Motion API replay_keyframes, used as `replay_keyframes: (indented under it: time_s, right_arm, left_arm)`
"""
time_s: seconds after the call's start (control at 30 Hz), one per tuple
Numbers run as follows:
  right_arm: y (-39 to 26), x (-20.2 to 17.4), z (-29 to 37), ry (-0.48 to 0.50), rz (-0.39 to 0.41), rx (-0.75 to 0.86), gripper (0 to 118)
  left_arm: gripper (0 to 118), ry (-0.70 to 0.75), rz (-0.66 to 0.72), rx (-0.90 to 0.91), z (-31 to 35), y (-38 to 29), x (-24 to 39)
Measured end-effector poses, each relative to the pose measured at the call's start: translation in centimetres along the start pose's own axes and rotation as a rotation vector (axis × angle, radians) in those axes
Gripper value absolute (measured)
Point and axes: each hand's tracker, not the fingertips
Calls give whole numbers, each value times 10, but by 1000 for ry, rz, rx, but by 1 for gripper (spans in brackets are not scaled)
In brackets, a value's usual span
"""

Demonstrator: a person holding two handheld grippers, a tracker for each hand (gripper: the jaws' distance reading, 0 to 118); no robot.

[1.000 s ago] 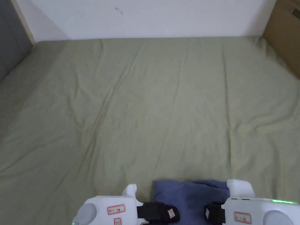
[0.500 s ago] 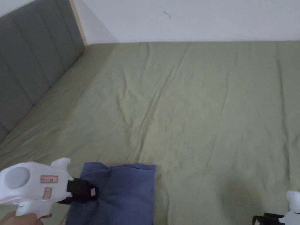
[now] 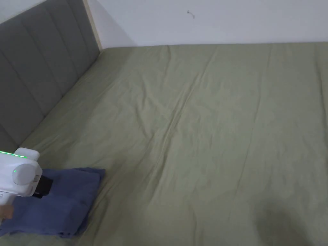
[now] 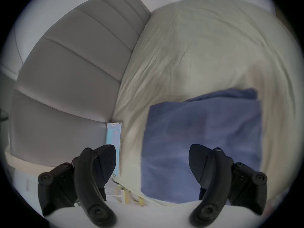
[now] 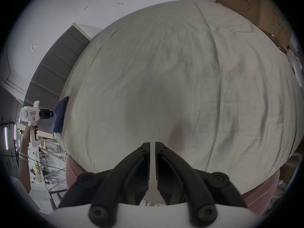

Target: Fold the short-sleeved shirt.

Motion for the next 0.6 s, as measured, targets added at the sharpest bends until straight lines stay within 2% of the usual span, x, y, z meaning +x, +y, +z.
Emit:
replay_keyframes:
  time_s: [0.07,0.1,0.13,0.2,0.27,0.33,0.5,0.6]
  right_arm:
    - [1,4,1,3,-16,8,8]
    - [1,5,2,5,-17,10,8]
    - [1,6,3,4,-21,14,8]
    - [-1,9,5,5,-23,20,8]
    - [-2,13,9,13,-34,27,8]
    - [-4,16,13,24,-41,35,8]
    - [-8,18,28,-3,-6,85,8]
    - [-9,22,41,9,-21,138,8]
  left_arm:
    - [95,-122,73,-2,13,0,5]
    - [86,-164,97,8,24,-4,7]
    - [65,-223,116,45,36,-6,14]
    - [0,-327,137,85,56,-13,33]
    - [0,-390,164,89,78,-20,56]
    - [0,-490,129,109,100,-27,84]
    - [0,-541,58,182,144,-40,155]
    - [0,-576,64,245,175,-45,187]
